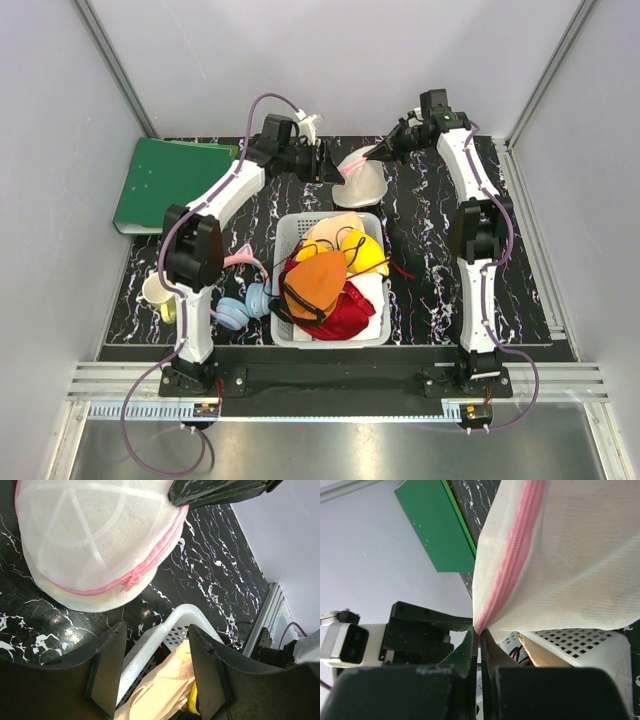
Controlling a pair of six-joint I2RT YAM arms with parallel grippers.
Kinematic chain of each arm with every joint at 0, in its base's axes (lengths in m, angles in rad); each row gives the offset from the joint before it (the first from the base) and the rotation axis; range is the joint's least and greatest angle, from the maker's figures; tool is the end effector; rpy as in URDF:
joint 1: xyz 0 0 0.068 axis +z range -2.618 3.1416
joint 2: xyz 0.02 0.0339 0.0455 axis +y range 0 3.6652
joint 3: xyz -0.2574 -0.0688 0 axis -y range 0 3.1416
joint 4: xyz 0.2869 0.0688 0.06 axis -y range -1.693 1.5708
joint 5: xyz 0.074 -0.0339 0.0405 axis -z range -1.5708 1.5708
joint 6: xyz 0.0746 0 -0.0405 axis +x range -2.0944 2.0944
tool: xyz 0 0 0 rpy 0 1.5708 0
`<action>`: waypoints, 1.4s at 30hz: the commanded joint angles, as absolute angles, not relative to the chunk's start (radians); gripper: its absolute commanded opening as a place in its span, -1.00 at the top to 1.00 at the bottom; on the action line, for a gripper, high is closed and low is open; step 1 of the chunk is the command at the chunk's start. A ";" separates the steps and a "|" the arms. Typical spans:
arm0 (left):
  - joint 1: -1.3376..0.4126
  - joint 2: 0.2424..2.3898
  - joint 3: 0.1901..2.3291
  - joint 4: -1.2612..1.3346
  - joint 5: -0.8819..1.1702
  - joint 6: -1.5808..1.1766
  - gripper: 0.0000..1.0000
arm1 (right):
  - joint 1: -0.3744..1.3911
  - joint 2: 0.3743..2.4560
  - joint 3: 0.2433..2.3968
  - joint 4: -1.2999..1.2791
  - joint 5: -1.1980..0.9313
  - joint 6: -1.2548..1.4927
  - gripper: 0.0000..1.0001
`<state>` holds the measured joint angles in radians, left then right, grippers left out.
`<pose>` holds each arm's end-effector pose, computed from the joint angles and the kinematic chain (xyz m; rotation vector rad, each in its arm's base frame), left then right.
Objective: Place the bra in the laundry bag and zip it closed
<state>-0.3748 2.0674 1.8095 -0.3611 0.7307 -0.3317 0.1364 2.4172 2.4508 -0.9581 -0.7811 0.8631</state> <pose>0.4851 -0.2443 0.2495 0.4839 2.2031 -1.1889 0.5615 0.1301 0.2523 0.5925 2.5727 1.3647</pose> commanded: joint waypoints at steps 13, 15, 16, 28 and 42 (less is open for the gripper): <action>-0.367 2.172 1.848 -0.077 0.721 -0.609 -0.19 | 0.132 2.306 2.399 -0.810 -0.881 1.006 1.00; -0.367 2.181 1.862 -0.048 0.736 -0.639 -0.19 | 0.130 2.295 2.384 -0.802 -0.882 1.008 1.00; -0.367 2.187 1.867 -0.034 0.736 -0.646 -0.20 | 0.130 2.286 2.369 -0.793 -0.882 1.011 1.00; -0.365 2.197 1.905 0.028 0.761 -0.687 -0.08 | 0.130 2.244 2.275 -0.732 -0.894 1.026 1.00; -0.350 2.172 1.910 -0.064 0.716 -0.618 1.00 | 0.130 2.204 2.183 -0.698 -0.923 1.008 1.00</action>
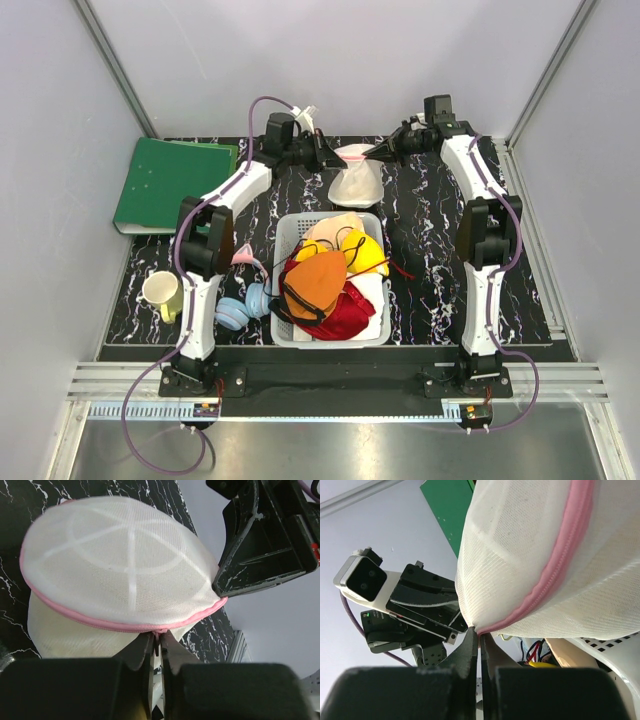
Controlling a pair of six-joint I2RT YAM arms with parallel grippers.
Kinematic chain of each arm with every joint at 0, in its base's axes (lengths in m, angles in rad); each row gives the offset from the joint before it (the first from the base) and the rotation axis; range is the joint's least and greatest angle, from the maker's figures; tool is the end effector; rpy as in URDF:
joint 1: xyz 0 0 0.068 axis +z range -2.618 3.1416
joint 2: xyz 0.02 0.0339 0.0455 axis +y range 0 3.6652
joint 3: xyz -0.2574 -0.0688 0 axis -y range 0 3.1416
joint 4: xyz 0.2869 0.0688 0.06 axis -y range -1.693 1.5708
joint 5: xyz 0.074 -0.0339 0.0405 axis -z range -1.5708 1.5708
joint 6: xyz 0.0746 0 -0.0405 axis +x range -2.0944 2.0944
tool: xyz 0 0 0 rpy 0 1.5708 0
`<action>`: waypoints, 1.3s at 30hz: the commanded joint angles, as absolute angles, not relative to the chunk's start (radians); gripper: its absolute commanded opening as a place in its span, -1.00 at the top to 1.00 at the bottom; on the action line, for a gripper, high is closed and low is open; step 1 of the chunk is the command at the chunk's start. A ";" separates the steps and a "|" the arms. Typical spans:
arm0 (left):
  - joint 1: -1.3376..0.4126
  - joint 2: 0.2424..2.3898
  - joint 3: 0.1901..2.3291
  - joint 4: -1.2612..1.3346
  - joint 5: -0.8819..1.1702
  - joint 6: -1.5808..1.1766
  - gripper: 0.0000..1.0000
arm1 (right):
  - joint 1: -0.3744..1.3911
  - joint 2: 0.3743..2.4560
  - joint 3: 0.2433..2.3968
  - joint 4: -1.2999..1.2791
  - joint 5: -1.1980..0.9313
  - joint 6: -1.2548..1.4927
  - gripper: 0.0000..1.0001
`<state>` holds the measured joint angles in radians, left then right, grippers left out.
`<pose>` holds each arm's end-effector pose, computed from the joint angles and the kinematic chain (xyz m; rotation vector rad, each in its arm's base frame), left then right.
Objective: Place the bra in the laundry bag and zip it closed
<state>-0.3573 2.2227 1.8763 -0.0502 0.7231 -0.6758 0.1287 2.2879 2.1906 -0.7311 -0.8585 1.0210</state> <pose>0.5320 -0.2513 0.2270 0.1853 2.1181 -1.3556 0.5516 0.1283 0.2489 0.6920 2.5021 1.5227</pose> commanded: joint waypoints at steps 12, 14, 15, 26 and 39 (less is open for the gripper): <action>-0.373 2.091 1.841 -0.178 0.727 -0.426 1.00 | 0.110 2.335 2.356 -0.797 -0.873 0.879 1.00; -0.394 2.080 1.824 -0.173 0.723 -0.431 1.00 | 0.112 2.373 2.429 -0.883 -0.809 0.850 0.86; -0.402 2.077 1.818 -0.167 0.715 -0.448 1.00 | 0.112 2.381 2.448 -0.908 -0.783 0.847 0.77; -0.466 2.120 1.784 -0.038 0.660 -0.589 1.00 | 0.118 2.131 2.218 -1.033 -0.370 0.928 -0.48; -0.492 2.077 1.738 -0.049 0.650 -0.577 1.00 | 0.202 1.818 1.713 -0.669 -0.348 1.322 -0.57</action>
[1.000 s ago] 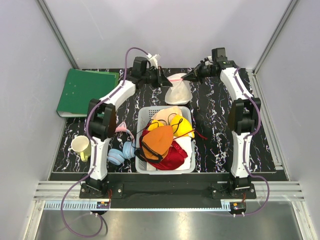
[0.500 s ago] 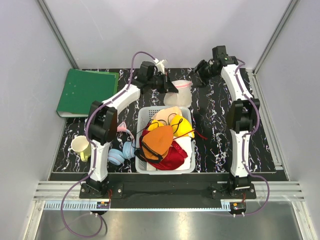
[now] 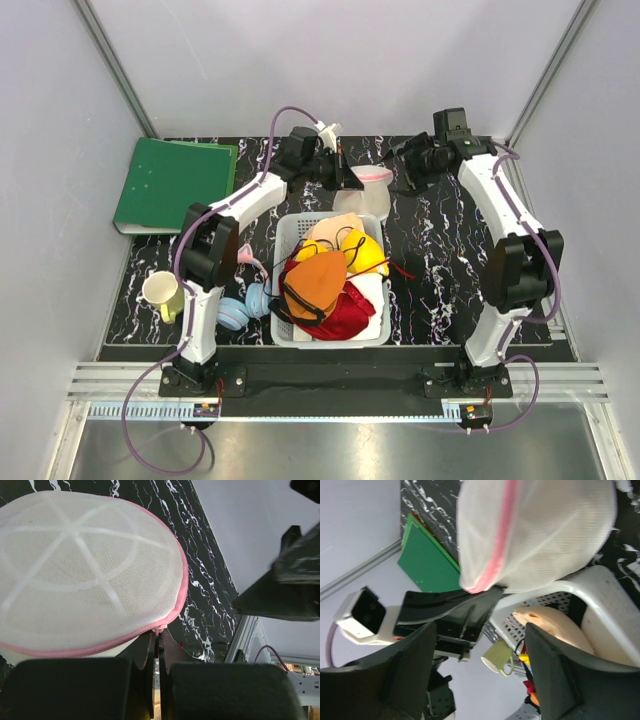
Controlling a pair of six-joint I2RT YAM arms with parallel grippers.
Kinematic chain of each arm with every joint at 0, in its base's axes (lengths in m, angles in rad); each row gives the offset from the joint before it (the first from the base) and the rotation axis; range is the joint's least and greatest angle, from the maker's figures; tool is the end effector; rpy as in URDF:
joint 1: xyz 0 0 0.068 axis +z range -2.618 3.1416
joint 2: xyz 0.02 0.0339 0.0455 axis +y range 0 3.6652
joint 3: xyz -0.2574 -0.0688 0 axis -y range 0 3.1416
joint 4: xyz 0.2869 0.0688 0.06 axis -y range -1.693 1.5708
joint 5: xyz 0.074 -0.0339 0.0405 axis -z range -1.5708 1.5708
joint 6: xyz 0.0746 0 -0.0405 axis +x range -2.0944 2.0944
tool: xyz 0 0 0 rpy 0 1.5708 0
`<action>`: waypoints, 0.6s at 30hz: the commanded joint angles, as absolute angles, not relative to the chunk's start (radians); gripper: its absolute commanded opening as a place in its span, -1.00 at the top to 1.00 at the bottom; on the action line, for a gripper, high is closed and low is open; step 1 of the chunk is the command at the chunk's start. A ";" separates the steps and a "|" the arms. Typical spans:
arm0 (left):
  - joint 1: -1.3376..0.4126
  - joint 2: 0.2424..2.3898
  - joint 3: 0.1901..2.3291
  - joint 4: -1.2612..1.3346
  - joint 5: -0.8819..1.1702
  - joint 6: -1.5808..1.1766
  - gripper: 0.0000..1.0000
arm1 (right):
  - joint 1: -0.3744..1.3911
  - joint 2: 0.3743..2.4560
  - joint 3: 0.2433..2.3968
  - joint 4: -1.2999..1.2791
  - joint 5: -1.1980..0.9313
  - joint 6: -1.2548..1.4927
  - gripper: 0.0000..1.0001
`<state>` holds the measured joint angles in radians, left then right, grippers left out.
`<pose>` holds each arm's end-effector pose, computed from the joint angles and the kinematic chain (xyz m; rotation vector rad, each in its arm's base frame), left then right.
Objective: Place the bra in the laundry bag and zip it closed
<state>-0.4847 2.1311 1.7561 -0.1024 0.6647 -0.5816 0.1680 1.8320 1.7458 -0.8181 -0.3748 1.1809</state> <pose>0.4773 -0.3033 0.2213 0.3491 2.1829 -1.3122 0.4550 0.1049 0.2845 1.1465 2.4296 0.9765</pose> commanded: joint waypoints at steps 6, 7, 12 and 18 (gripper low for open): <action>-0.502 2.062 1.735 -0.051 0.652 -0.575 1.00 | 0.242 1.879 1.736 -0.640 -0.333 1.379 -0.17; -0.502 2.063 1.738 -0.057 0.653 -0.574 1.00 | 0.245 1.881 1.738 -0.640 -0.334 1.382 -0.16; -0.502 2.069 1.764 -0.083 0.649 -0.557 1.00 | 0.255 1.826 1.669 -0.641 -0.285 1.404 -0.06; -0.502 2.065 1.781 -0.089 0.652 -0.560 1.00 | 0.256 1.821 1.644 -0.637 -0.245 1.448 0.27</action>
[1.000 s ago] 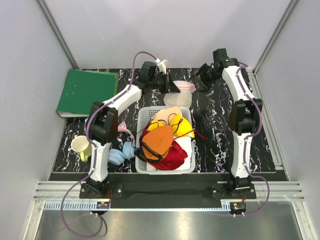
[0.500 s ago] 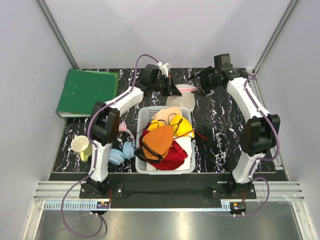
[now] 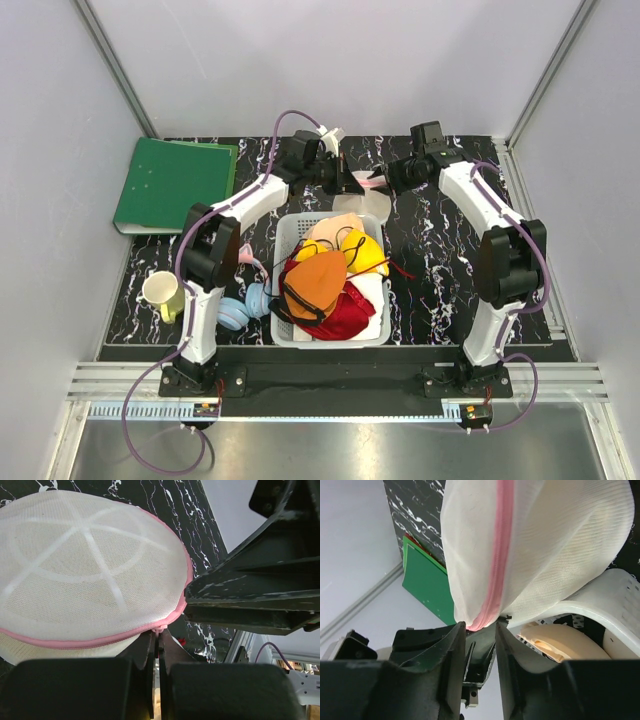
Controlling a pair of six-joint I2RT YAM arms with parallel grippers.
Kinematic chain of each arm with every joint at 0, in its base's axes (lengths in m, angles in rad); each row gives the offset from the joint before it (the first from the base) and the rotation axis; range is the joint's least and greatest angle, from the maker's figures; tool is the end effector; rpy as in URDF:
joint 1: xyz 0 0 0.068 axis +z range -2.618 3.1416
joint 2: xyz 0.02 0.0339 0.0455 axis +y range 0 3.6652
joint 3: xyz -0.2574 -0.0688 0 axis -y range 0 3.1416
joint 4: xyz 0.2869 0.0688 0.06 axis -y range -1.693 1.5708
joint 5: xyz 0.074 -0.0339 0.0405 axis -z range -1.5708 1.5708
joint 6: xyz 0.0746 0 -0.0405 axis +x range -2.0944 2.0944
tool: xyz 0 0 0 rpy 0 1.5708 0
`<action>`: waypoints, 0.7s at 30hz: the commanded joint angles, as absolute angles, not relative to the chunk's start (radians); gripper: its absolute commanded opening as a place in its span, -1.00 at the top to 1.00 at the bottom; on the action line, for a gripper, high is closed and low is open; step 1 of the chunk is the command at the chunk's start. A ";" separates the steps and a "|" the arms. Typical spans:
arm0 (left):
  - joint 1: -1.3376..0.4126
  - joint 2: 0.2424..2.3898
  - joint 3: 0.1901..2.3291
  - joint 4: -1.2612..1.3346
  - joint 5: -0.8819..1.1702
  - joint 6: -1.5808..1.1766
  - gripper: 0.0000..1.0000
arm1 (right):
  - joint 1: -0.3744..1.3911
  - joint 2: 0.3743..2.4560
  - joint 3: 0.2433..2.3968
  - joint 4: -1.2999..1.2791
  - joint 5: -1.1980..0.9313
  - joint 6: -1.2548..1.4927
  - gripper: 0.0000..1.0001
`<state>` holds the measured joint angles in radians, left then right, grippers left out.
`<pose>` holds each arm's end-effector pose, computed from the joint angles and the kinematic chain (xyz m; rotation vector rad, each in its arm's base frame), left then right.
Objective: Place the bra in the laundry bag and zip it closed
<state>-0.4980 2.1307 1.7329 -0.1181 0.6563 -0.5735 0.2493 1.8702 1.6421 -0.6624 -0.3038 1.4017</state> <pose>0.4704 -0.3076 0.2101 0.3541 2.2221 -1.3025 0.4599 0.1401 0.2402 1.3608 2.3653 0.9916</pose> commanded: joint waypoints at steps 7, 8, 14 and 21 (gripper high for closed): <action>-0.505 2.063 1.799 -0.110 0.660 -0.540 1.00 | 0.252 1.908 1.715 -0.627 -0.241 1.421 0.67; -0.503 2.063 1.799 -0.118 0.658 -0.522 1.00 | 0.247 1.913 1.723 -0.627 -0.236 1.408 0.79; -0.440 2.077 1.772 -0.184 0.684 -0.468 1.00 | 0.183 1.931 1.755 -0.623 -0.245 1.229 1.00; -0.376 2.112 1.795 -0.305 0.706 -0.354 1.00 | 0.114 2.026 1.893 -0.623 -0.343 1.007 1.00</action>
